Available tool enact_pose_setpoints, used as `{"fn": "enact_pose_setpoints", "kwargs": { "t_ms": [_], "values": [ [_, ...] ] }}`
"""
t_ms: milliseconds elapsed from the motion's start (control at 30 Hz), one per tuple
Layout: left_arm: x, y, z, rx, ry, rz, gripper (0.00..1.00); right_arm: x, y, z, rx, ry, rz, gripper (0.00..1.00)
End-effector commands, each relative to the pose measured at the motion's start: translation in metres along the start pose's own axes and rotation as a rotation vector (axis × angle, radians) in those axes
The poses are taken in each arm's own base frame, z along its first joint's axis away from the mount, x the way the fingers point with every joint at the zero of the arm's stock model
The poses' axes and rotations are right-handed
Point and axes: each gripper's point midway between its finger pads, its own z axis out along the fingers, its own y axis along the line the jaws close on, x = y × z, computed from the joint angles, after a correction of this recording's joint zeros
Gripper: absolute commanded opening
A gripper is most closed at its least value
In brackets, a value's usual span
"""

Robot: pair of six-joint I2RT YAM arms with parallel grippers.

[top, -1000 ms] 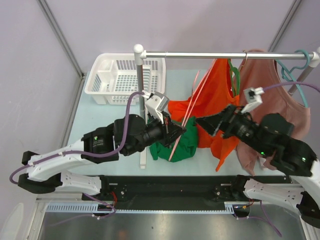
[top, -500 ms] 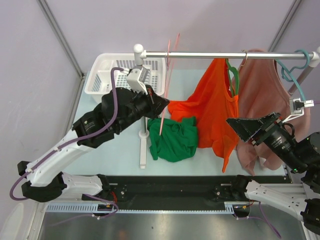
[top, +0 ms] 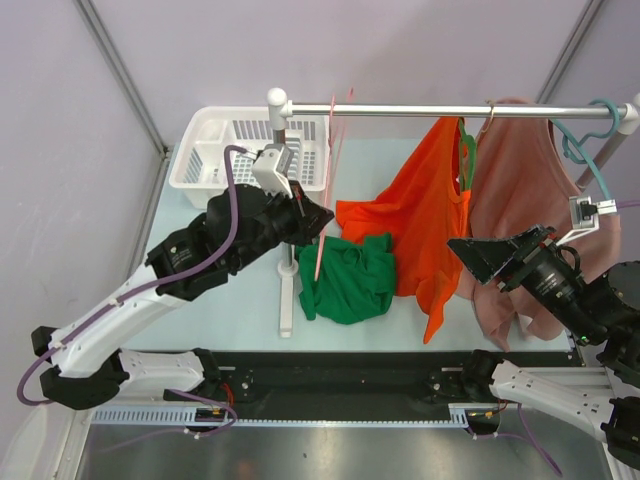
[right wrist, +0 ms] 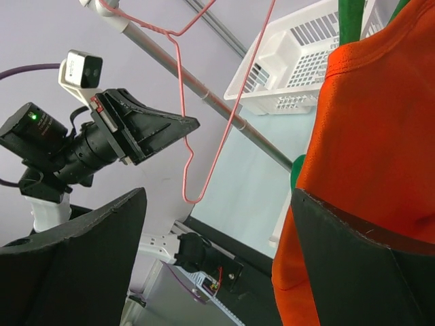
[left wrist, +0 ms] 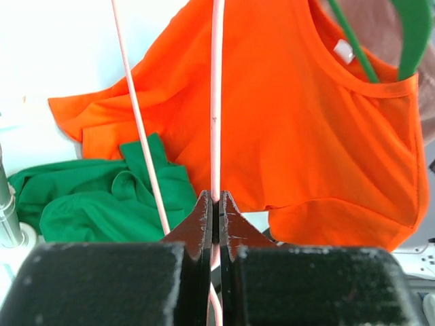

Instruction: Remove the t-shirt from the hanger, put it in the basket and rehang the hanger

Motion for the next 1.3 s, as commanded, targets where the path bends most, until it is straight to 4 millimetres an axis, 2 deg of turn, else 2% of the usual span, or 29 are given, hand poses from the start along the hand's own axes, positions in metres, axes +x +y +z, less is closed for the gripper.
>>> {"fn": "enact_pose_setpoints", "kwargs": {
  "t_ms": [0, 33, 267, 367, 400, 433, 533, 567, 633, 733, 767, 833, 867, 900, 933, 967, 1033, 1067, 1100, 1133, 1167, 1233, 1267],
  "values": [
    [-0.009, 0.004, -0.006, -0.011, -0.039, -0.031, 0.01, -0.005, 0.003, 0.003, -0.003, -0.020, 0.005, 0.92],
    [-0.009, 0.005, -0.007, -0.013, -0.039, -0.031, 0.04, -0.005, 0.003, 0.003, -0.002, -0.022, 0.007, 0.92],
    [-0.009, 0.010, -0.012, -0.020, -0.051, -0.034, 0.05, -0.004, 0.003, 0.005, 0.000, -0.017, 0.002, 0.92],
    [-0.009, 0.008, -0.011, -0.004, -0.047, -0.032, 0.13, -0.003, 0.003, 0.006, -0.001, -0.014, 0.002, 0.92],
    [-0.008, 0.008, -0.010, -0.003, -0.046, -0.031, 0.27, -0.002, 0.003, 0.006, -0.002, -0.013, 0.002, 0.92],
    [-0.009, 0.006, -0.011, 0.006, -0.047, -0.029, 0.37, -0.003, 0.003, 0.006, -0.001, -0.014, 0.002, 0.92],
    [-0.014, 0.007, -0.018, 0.009, -0.058, -0.016, 0.54, -0.002, 0.003, 0.006, -0.002, -0.010, 0.001, 0.92],
    [-0.018, 0.008, -0.028, 0.020, -0.074, -0.007, 0.57, -0.002, 0.003, 0.005, -0.001, -0.009, -0.003, 0.92],
    [-0.022, 0.012, -0.040, 0.023, -0.098, 0.003, 0.72, -0.002, 0.003, 0.005, 0.003, -0.006, -0.010, 0.92],
    [-0.025, 0.026, -0.071, 0.040, -0.166, 0.025, 0.84, -0.003, 0.000, 0.004, 0.014, -0.003, -0.032, 0.92],
    [-0.024, 0.034, -0.088, 0.052, -0.197, 0.019, 0.86, -0.003, -0.001, 0.002, 0.015, -0.004, -0.035, 0.92],
    [-0.021, 0.046, -0.101, 0.039, -0.222, 0.015, 0.89, -0.003, -0.004, 0.002, 0.025, -0.007, -0.048, 0.92],
    [-0.008, 0.058, -0.103, 0.015, -0.200, 0.020, 0.89, -0.003, -0.005, 0.002, 0.029, -0.009, -0.051, 0.92],
    [-0.006, 0.064, -0.114, 0.013, -0.213, 0.006, 0.89, -0.003, -0.006, 0.003, 0.035, -0.012, -0.055, 0.93],
    [0.000, 0.070, -0.117, -0.001, -0.204, -0.012, 0.89, -0.003, -0.007, 0.003, 0.040, -0.011, -0.057, 0.93],
    [0.020, 0.081, -0.112, -0.033, -0.151, -0.006, 0.89, -0.003, -0.008, 0.003, 0.043, -0.012, -0.056, 0.93],
    [0.042, 0.087, -0.110, -0.028, -0.099, -0.034, 0.89, -0.003, -0.009, 0.003, 0.045, -0.012, -0.062, 0.93],
    [0.067, 0.095, -0.098, -0.047, -0.042, -0.034, 0.89, -0.002, -0.010, 0.004, 0.050, -0.011, -0.069, 0.93],
    [0.081, 0.099, -0.092, -0.048, -0.011, -0.049, 0.89, -0.002, -0.011, 0.005, 0.056, -0.011, -0.074, 0.93],
    [0.096, 0.099, -0.086, -0.041, 0.023, -0.084, 0.89, 0.000, -0.013, 0.006, 0.064, -0.005, -0.077, 0.93],
    [0.125, 0.100, -0.071, -0.015, 0.085, -0.100, 0.89, 0.000, -0.015, 0.006, 0.072, -0.009, -0.076, 0.93],
    [0.156, 0.097, -0.053, 0.021, 0.153, -0.136, 0.89, 0.003, -0.018, 0.007, 0.081, -0.002, -0.078, 0.93],
    [0.180, 0.100, -0.041, 0.040, 0.189, -0.153, 0.89, 0.004, -0.019, 0.007, 0.082, -0.001, -0.077, 0.93]
  ]
}}
